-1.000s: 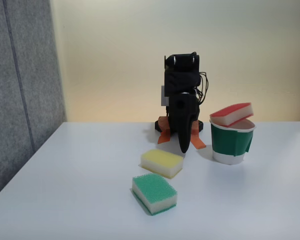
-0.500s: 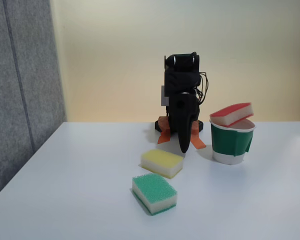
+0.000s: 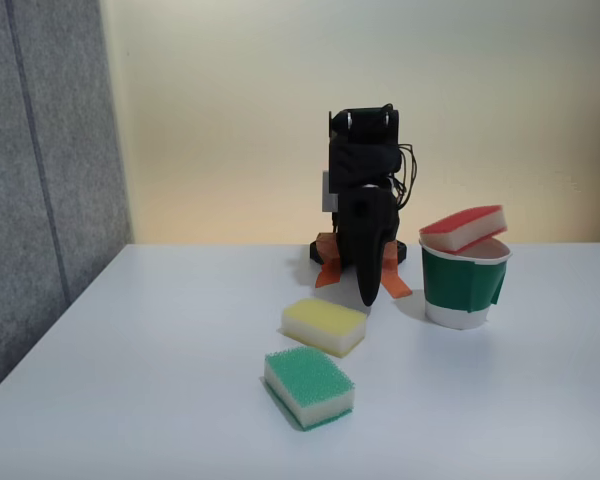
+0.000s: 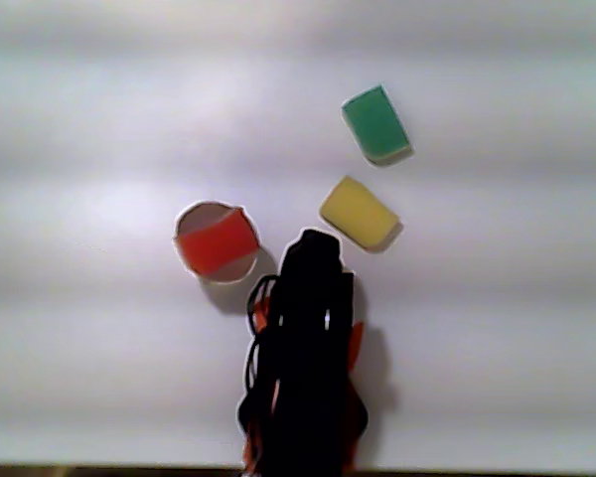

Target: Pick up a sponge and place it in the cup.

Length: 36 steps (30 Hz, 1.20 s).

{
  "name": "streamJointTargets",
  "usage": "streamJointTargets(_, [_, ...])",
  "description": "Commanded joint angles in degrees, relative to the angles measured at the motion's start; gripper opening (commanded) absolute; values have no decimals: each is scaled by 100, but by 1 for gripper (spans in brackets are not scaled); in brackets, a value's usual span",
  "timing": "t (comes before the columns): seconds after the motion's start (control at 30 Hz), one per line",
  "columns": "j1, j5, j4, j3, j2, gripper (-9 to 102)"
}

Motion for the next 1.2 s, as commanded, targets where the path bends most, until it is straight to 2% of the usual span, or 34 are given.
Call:
streamJointTargets(0.0, [70, 62, 97, 316, 88, 0])
streamJointTargets(1.17, [70, 62, 97, 316, 88, 0])
